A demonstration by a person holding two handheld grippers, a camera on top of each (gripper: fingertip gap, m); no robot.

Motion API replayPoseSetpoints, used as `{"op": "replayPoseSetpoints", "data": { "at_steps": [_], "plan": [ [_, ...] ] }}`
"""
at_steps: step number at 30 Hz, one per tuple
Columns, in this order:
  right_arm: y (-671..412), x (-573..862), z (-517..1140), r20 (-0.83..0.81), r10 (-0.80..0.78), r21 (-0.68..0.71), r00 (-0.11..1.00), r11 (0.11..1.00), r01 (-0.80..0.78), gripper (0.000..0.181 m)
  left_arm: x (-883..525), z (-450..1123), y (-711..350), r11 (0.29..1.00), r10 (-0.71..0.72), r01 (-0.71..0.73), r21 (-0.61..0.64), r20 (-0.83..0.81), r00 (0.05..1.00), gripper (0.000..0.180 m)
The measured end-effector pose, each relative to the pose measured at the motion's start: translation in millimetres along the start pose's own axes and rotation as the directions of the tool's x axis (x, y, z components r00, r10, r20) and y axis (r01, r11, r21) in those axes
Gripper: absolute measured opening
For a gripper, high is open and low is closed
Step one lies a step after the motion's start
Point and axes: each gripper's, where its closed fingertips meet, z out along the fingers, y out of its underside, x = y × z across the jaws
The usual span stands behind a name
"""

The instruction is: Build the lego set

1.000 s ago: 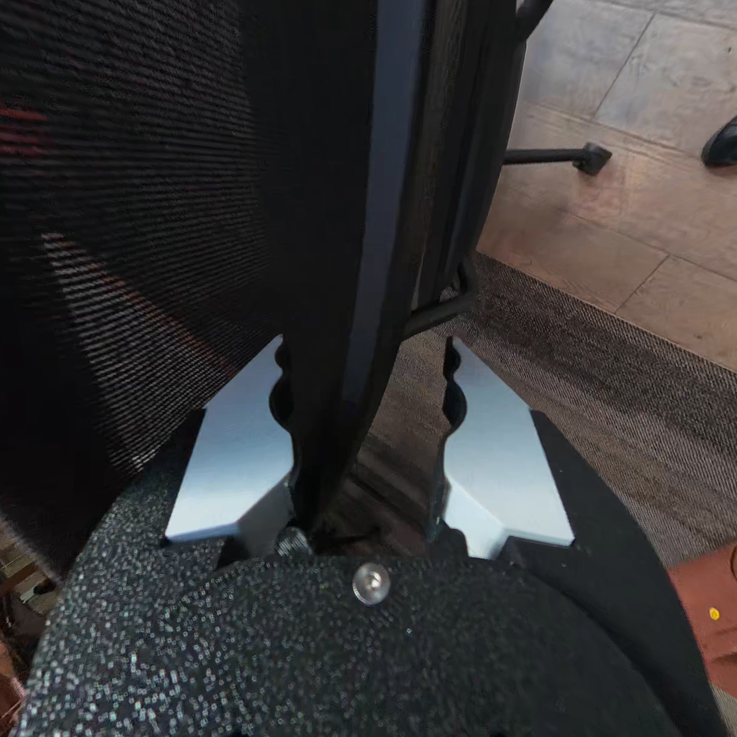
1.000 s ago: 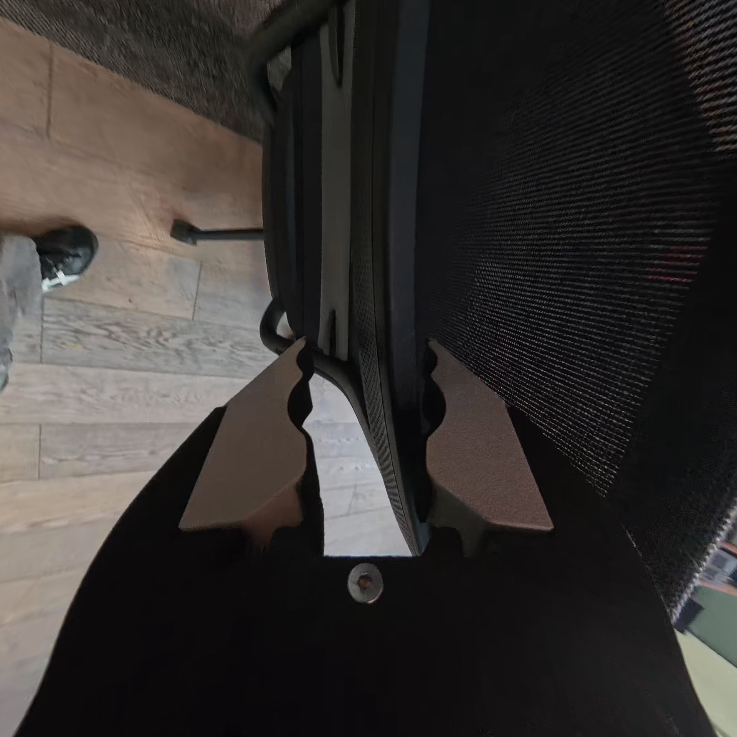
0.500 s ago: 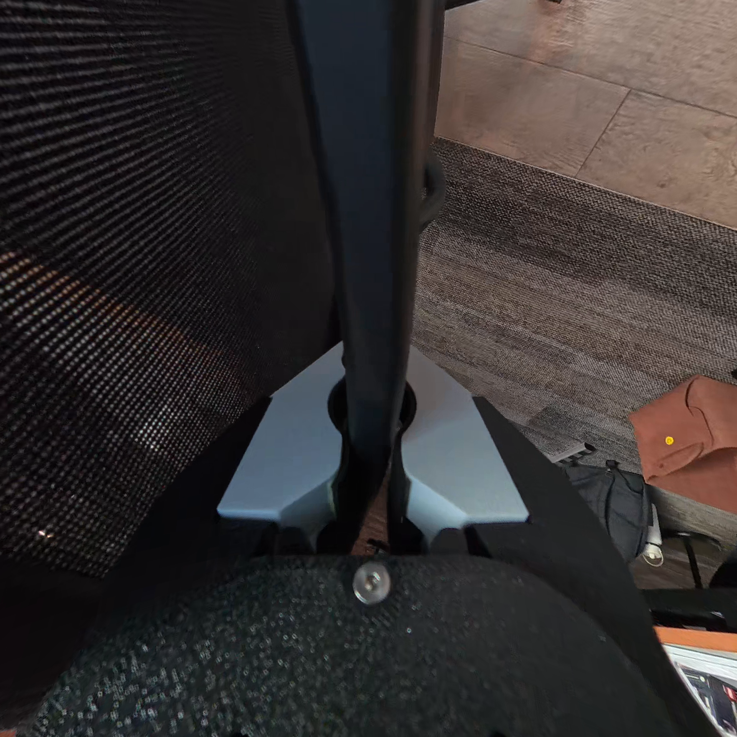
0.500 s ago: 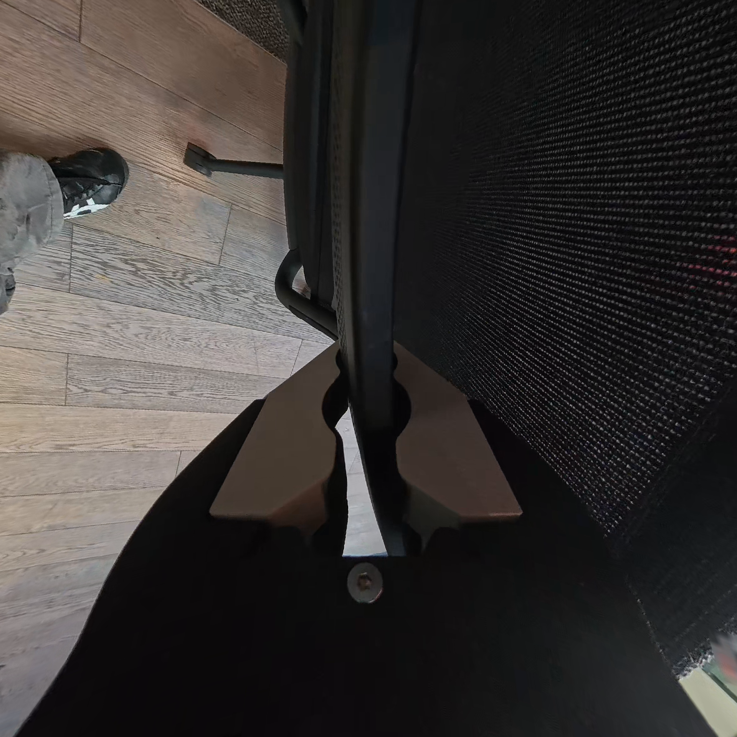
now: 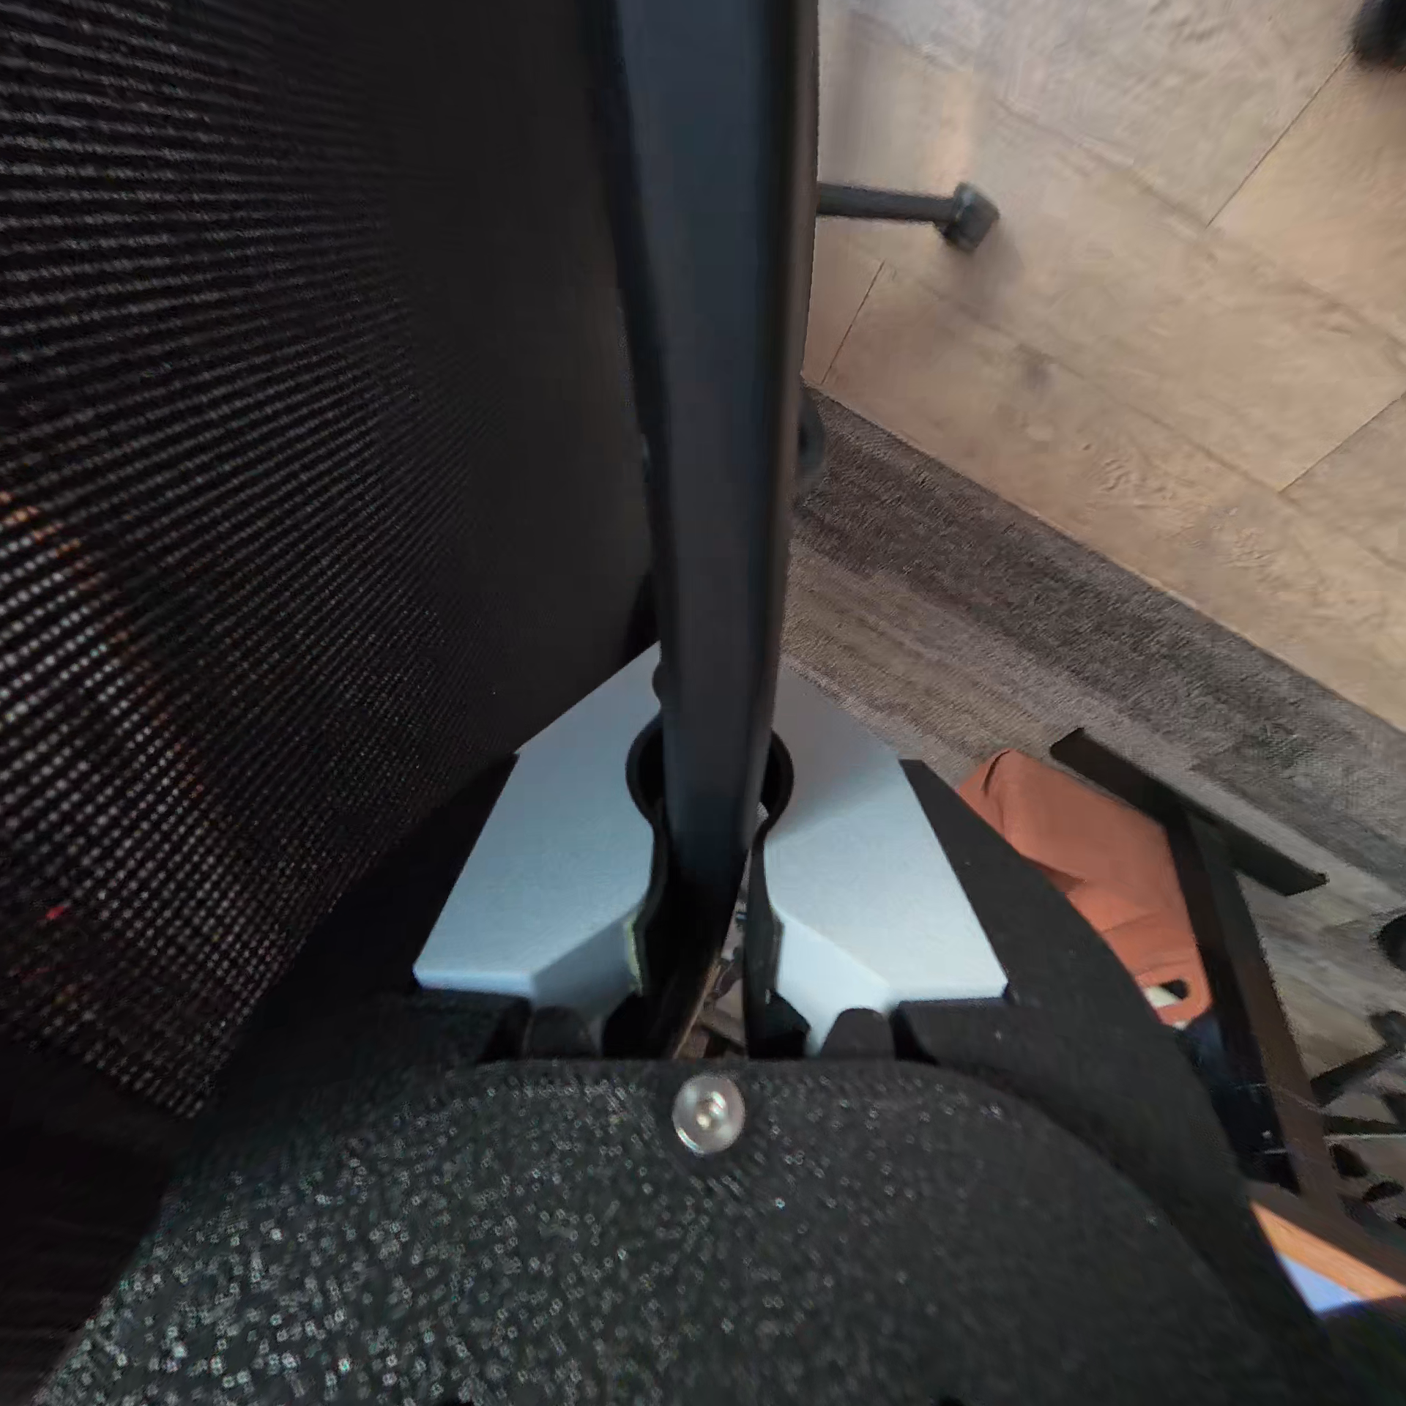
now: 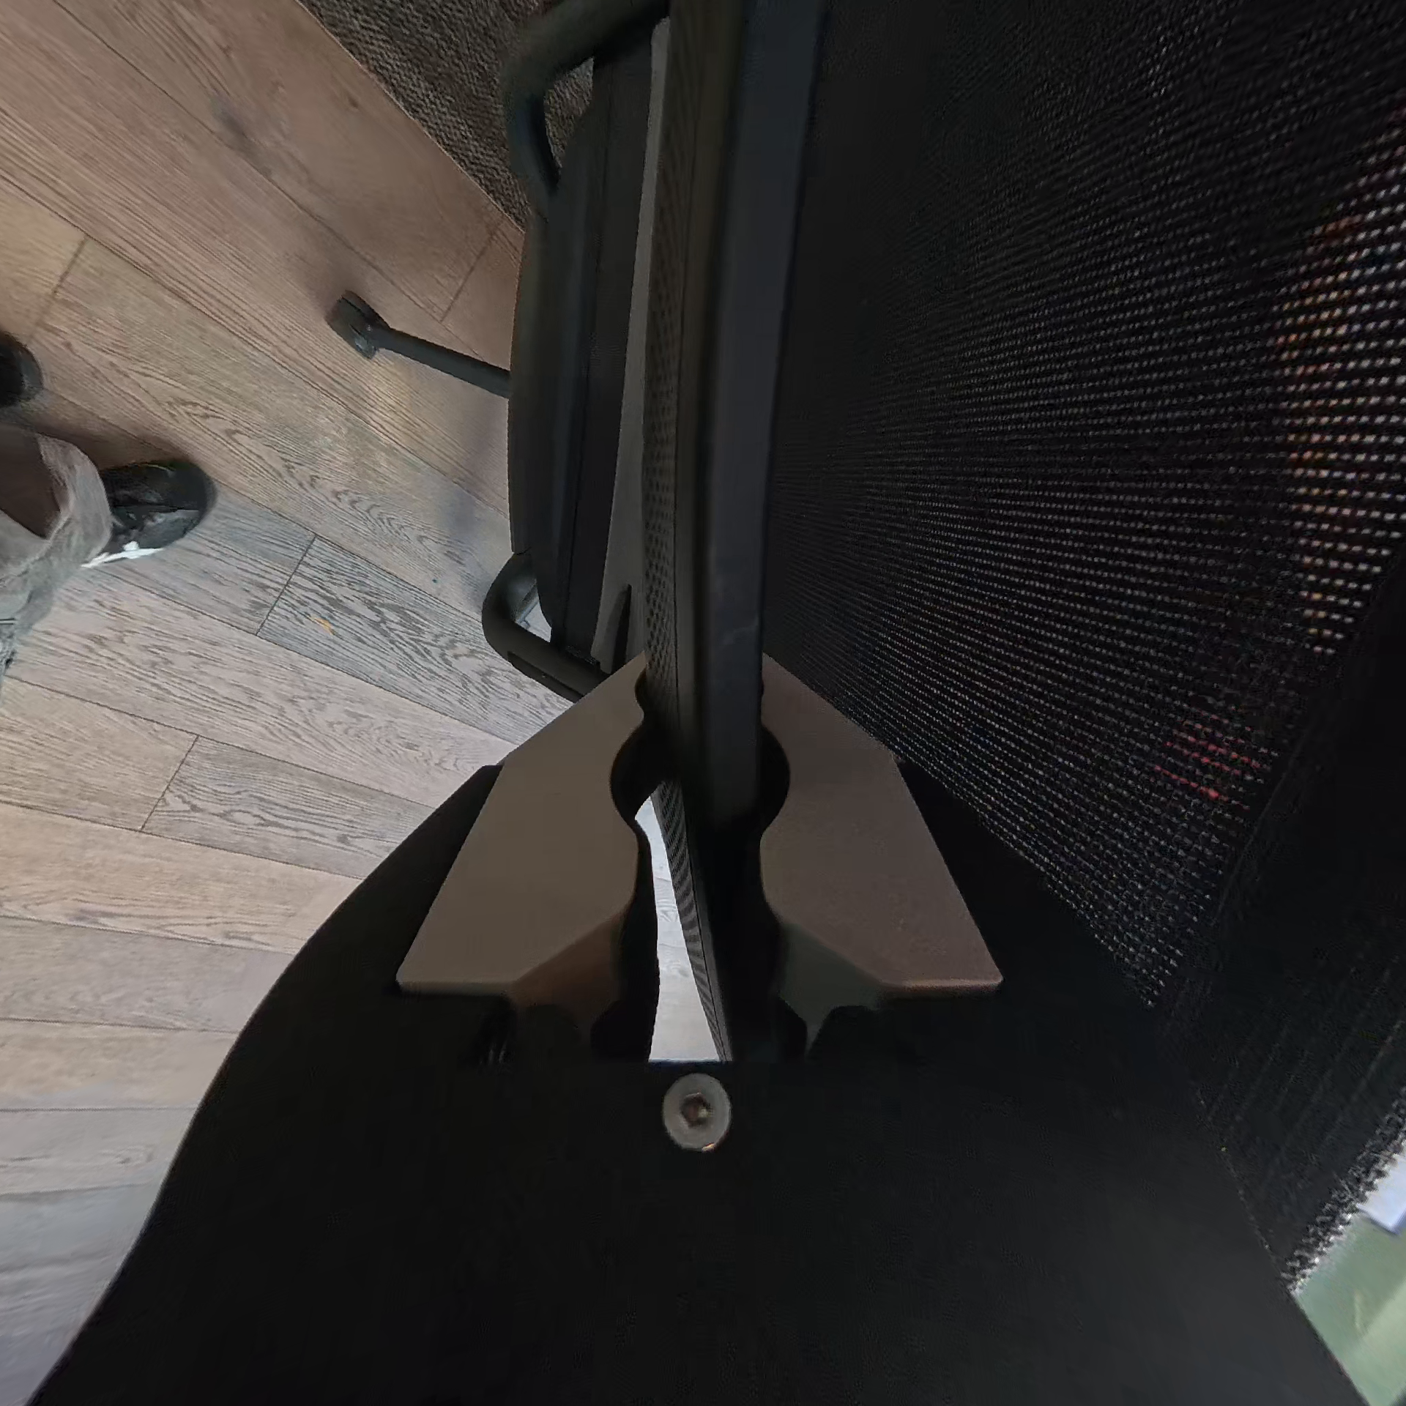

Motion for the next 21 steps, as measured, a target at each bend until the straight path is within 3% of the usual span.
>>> {"op": "replayPoseSetpoints", "data": {
  "at_steps": [8, 14, 21],
  "plan": [
    [-30.1, -51.5, -29.6, 0.056, -0.266, 0.170, 0.962, 0.952, 0.253, 0.014, 114.7, -49.4, -27.0, 0.942, -0.268, 0.278, 0.188, -0.076, 0.960, 0.010],
    [-63.0, -41.5, -24.8, 0.078, -0.428, 0.275, 0.901, 0.878, 0.393, 0.014, 138.6, -63.6, -12.1, 0.899, -0.411, 0.413, 0.143, -0.048, 0.910, 0.013],
    [-128.8, -6.7, 10.5, 0.085, -0.484, 0.308, 0.871, 0.844, 0.439, 0.013, 135.8, -46.8, 54.1, 0.859, -0.499, 0.504, 0.083, -0.078, 0.863, 0.011]
  ]
}}
